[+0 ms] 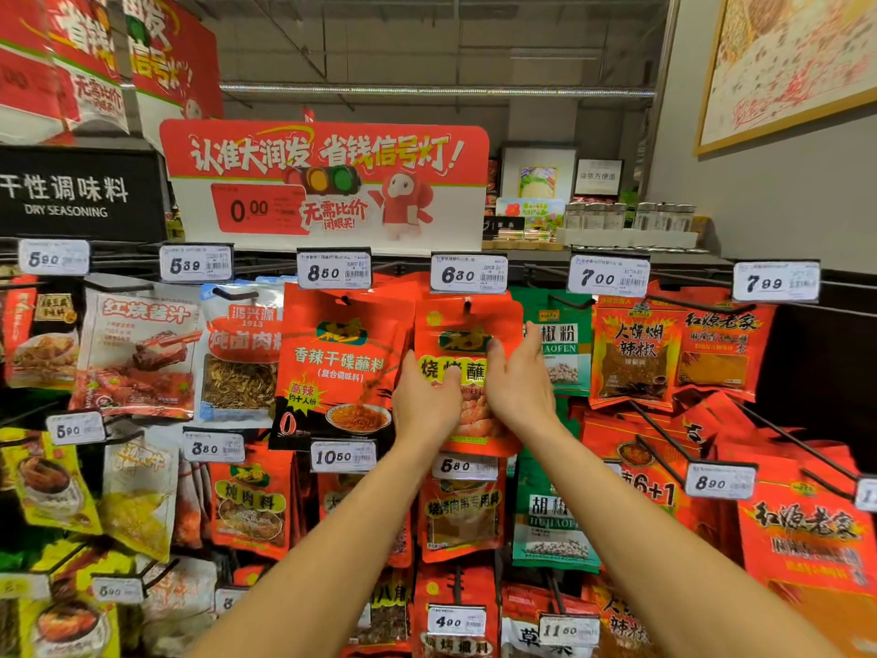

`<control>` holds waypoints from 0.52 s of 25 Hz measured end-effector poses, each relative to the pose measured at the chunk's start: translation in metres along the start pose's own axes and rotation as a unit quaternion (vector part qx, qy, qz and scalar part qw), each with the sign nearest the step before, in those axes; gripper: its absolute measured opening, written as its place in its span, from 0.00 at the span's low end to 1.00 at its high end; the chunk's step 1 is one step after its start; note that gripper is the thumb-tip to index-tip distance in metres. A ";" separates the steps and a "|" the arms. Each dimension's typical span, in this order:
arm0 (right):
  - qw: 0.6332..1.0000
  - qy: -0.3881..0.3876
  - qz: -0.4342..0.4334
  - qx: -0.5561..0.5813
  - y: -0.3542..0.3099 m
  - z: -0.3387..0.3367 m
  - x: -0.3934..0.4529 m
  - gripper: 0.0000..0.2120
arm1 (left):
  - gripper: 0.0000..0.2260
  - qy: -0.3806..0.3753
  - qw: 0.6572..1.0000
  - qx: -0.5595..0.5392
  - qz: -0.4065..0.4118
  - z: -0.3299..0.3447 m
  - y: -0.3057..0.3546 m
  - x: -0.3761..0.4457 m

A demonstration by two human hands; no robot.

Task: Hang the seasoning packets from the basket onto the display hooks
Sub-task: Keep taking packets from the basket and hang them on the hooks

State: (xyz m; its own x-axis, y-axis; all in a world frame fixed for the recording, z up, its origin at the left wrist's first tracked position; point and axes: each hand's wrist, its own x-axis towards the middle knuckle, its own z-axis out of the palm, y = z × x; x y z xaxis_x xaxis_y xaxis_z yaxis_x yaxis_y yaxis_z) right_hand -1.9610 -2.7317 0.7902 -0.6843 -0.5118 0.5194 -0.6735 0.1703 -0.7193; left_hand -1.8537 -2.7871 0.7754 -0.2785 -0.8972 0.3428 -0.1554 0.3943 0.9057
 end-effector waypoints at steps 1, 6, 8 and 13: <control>1.000 -0.016 0.015 0.000 0.000 0.001 0.009 0.31 | 0.22 0.002 1.000 -0.008 -0.016 0.004 0.002 0.009; 0.995 -0.089 0.036 -0.010 0.005 0.011 0.043 0.24 | 0.16 0.001 0.998 0.010 -0.057 0.021 -0.002 0.035; 0.993 -0.111 0.043 -0.007 0.006 0.012 0.050 0.24 | 0.17 -0.008 0.998 0.008 -0.069 0.025 -0.001 0.043; 0.987 -0.146 0.058 0.039 0.016 0.002 0.046 0.24 | 0.16 -0.027 0.998 0.000 -0.063 0.018 -0.003 0.046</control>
State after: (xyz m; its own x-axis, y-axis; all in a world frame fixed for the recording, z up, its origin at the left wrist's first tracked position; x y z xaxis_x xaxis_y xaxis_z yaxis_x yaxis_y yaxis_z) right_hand -2.0026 -2.7548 0.8020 -0.6372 -0.7162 0.2847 -0.5646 0.1823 -0.8050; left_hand -1.8835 -2.8259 0.7844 -0.3070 -0.9277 0.2125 -0.1926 0.2792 0.9407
